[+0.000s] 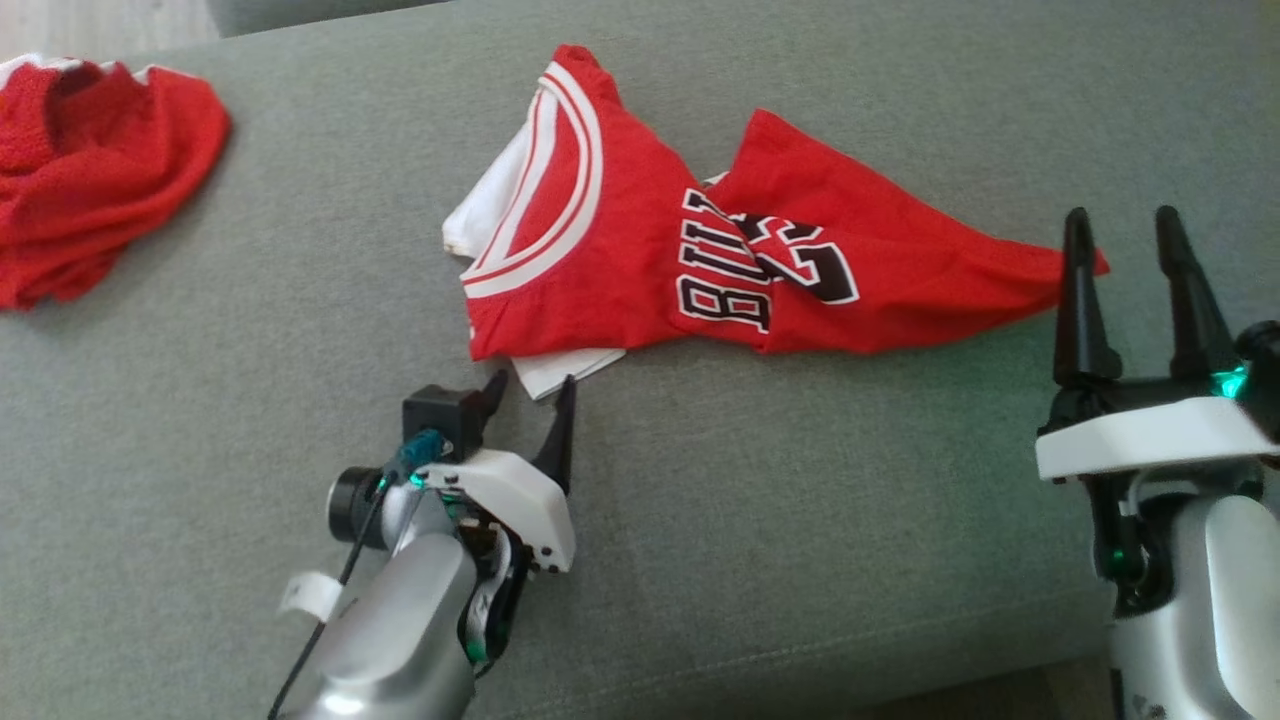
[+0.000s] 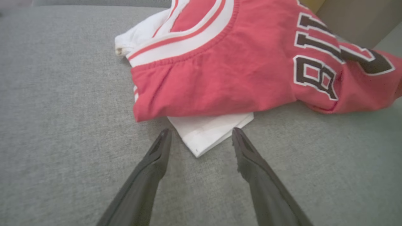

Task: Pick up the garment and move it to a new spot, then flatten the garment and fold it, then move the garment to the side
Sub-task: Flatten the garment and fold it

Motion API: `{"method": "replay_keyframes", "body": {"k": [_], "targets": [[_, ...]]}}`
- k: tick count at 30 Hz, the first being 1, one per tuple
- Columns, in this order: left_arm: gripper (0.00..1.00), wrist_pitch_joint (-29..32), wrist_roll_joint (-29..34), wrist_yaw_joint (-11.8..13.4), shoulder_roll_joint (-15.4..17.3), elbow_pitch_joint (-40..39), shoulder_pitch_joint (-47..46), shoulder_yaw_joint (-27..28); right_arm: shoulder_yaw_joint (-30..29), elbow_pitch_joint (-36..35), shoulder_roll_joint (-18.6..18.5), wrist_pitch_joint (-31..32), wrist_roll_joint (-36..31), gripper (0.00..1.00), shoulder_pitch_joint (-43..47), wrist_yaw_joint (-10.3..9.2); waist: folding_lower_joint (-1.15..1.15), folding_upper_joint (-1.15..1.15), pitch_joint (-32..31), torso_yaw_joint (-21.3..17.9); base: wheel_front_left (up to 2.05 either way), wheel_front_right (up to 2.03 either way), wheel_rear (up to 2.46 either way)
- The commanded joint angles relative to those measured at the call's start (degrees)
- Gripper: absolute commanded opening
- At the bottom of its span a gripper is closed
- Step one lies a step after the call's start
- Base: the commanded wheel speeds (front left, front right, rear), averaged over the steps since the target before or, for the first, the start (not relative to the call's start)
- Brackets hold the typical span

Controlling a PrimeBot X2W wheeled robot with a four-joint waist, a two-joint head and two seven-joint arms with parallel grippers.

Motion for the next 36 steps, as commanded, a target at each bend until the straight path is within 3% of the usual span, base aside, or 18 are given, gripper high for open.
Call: {"method": "replay_keyframes", "body": {"k": [1,6,7,8,10,17,23,28,36], "targets": [[1.0,-0.8,-0.3,0.4,0.1,-0.8,-2.2,1.2,1.4,-2.3,-0.3,-0.5,0.5,1.0,-2.2,0.41,0.0,0.0,0.2,-0.5,0.0,0.0,0.0],[1.0,0.1,-0.8,2.2,0.1,4.1,-4.4,0.4,2.1,-2.8,-0.3,-0.6,0.6,1.0,-2.1,0.41,0.0,0.0,0.3,-1.8,0.0,0.0,0.0],[0.83,0.1,-1.0,2.3,0.1,4.8,-4.7,0.2,2.1,-2.8,-0.3,-0.6,0.6,1.0,-2.0,0.41,0.0,0.0,0.3,-1.9,0.0,0.0,0.0],[0.48,0.2,-1.2,2.2,0.1,5.5,-4.9,-0.2,2.0,-2.8,-0.3,-0.7,0.6,1.0,-1.9,0.41,0.0,0.0,0.3,-2.1,0.0,0.0,0.0],[0.0,0.2,-1.4,2.2,0.1,6.6,-5.2,-0.9,1.9,-2.8,-0.3,-0.6,0.5,1.0,-1.7,0.41,0.0,0.0,0.1,-2.2,0.0,0.0,0.0],[0.0,-1.5,-2.8,1.9,0.1,6.7,-4.8,-3.2,0.6,-3.0,-0.3,-0.3,0.0,1.0,-0.6,0.41,0.0,0.0,-1.3,-0.8,0.0,0.0,0.0],[0.0,-2.9,-1.7,2.1,1.3,0.8,-2.7,-3.3,-1.2,-3.4,-0.3,0.3,-0.5,1.0,0.9,0.41,0.0,0.0,-3.3,2.8,0.0,0.0,0.0],[0.0,-3.1,-0.9,3.8,5.4,-10.6,3.3,-2.1,-2.7,-3.4,-0.3,1.2,-0.9,1.0,2.5,0.41,0.0,0.0,-4.8,6.2,0.0,0.0,0.0],[0.0,-1.4,-1.5,10.1,13.6,-29.7,16.3,1.0,-3.9,-2.6,-0.3,2.5,-1.4,1.0,3.9,0.41,0.0,0.0,-5.4,9.9,0.0,0.0,0.0]]}}
